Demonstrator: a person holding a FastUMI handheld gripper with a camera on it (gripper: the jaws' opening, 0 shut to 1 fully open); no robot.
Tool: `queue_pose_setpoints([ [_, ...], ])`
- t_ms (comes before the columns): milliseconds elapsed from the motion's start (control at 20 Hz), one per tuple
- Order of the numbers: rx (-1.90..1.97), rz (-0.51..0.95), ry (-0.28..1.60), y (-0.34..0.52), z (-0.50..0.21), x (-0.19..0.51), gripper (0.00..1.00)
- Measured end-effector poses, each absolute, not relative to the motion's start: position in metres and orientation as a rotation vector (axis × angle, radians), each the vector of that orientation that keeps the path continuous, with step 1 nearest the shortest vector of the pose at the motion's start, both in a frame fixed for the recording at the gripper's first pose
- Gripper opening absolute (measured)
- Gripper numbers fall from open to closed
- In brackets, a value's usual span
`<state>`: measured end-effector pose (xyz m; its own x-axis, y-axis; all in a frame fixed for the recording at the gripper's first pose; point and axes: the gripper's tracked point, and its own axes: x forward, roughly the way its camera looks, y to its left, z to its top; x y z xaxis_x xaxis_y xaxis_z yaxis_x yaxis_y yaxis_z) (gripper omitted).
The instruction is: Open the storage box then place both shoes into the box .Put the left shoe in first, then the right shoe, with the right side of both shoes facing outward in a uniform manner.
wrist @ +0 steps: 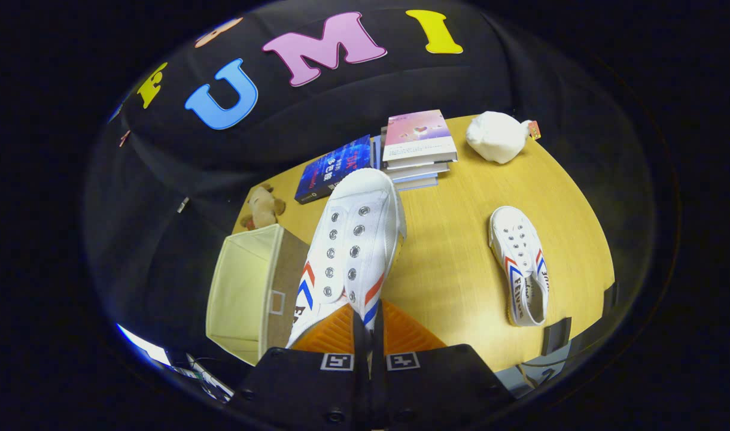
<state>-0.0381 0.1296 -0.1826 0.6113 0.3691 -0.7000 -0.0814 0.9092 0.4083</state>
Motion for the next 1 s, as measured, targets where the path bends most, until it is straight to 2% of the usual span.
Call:
queue_pose_setpoints([
  [400,0.422,0.385,0.905,0.233,-0.149,-0.052,0.05],
  [700,0.419,0.465,0.958,0.307,-0.159,-0.052,0.05],
  [1000,0.384,0.485,1.026,0.355,-0.187,-0.062,0.05],
])
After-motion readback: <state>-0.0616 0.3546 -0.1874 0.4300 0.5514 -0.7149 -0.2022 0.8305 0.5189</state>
